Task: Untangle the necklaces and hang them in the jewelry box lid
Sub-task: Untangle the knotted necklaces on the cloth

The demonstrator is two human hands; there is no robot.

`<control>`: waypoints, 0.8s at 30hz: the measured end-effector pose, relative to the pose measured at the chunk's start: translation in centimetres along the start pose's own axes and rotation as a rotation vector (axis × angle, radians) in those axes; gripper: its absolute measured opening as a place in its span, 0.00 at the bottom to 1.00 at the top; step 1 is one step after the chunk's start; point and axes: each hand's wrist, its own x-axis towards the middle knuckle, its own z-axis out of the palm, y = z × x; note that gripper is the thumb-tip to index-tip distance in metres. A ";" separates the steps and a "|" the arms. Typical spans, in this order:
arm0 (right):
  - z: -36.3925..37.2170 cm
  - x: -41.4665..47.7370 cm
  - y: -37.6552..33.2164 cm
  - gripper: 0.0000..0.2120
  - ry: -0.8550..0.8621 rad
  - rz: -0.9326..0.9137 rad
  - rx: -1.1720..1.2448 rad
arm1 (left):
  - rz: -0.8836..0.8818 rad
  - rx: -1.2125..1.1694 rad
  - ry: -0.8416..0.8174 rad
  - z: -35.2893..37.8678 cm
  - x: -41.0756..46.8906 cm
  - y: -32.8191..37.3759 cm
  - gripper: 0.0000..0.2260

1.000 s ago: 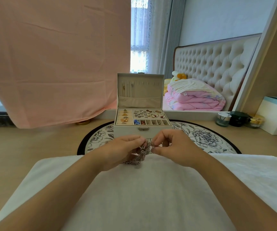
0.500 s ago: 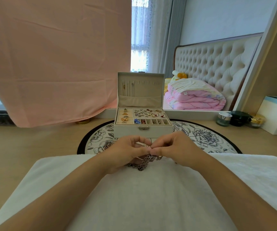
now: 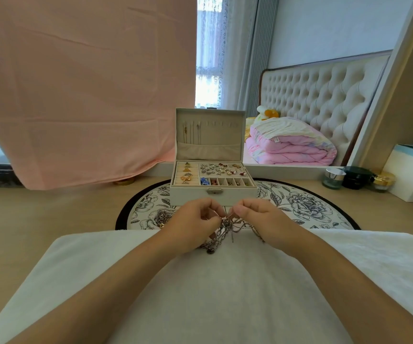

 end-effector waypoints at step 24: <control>-0.2 0.1 -0.8 0.13 -0.035 0.043 0.260 | -0.003 -0.371 -0.028 0.5 -0.4 -0.5 0.03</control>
